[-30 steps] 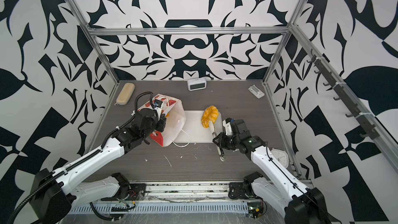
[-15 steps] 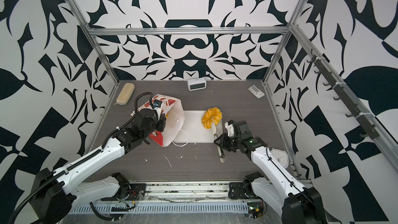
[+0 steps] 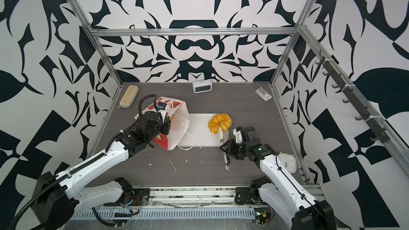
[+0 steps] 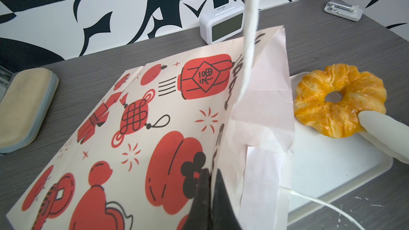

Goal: Take the fake bread out of the paper bag
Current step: 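Lower the ring-shaped yellow bread onto the white tray and open the tongs, then lift the tongs off the bread and draw the right gripper back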

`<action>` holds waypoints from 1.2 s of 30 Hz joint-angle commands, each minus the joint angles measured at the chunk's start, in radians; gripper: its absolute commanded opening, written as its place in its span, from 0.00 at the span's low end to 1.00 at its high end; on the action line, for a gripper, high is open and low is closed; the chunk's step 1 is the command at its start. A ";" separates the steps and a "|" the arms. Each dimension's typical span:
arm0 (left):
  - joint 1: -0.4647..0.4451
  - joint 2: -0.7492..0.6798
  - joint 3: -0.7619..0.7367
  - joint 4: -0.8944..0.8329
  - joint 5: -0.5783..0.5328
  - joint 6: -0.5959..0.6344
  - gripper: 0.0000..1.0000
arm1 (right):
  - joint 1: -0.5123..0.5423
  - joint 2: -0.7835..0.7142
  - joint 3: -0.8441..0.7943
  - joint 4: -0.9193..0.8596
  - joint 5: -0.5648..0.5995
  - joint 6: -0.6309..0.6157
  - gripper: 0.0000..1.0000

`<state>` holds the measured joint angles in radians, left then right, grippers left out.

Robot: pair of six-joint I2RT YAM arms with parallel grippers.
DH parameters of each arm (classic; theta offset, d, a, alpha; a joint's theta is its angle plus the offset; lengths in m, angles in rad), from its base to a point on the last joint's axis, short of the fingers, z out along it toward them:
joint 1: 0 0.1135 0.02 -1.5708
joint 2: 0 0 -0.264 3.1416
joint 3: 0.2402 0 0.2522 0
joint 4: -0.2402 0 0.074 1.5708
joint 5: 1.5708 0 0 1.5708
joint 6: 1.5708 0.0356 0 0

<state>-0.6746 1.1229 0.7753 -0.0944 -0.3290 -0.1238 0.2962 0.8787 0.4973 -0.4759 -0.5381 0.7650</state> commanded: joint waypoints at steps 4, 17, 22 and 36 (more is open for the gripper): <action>0.000 0.004 -0.006 0.041 0.002 -0.013 0.00 | -0.003 -0.022 0.036 -0.056 0.010 0.010 0.43; 0.000 0.018 -0.014 0.067 -0.003 -0.008 0.00 | -0.003 -0.123 0.051 -0.156 -0.051 0.022 0.46; 0.000 0.016 -0.015 0.069 -0.001 -0.009 0.00 | -0.003 -0.159 0.109 -0.234 -0.025 -0.009 0.44; 0.000 0.003 -0.028 0.067 -0.009 -0.006 0.00 | -0.003 -0.134 0.312 -0.469 0.327 -0.191 0.18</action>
<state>-0.6746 1.1389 0.7605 -0.0631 -0.3294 -0.1230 0.2958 0.7345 0.7486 -0.8963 -0.3664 0.6483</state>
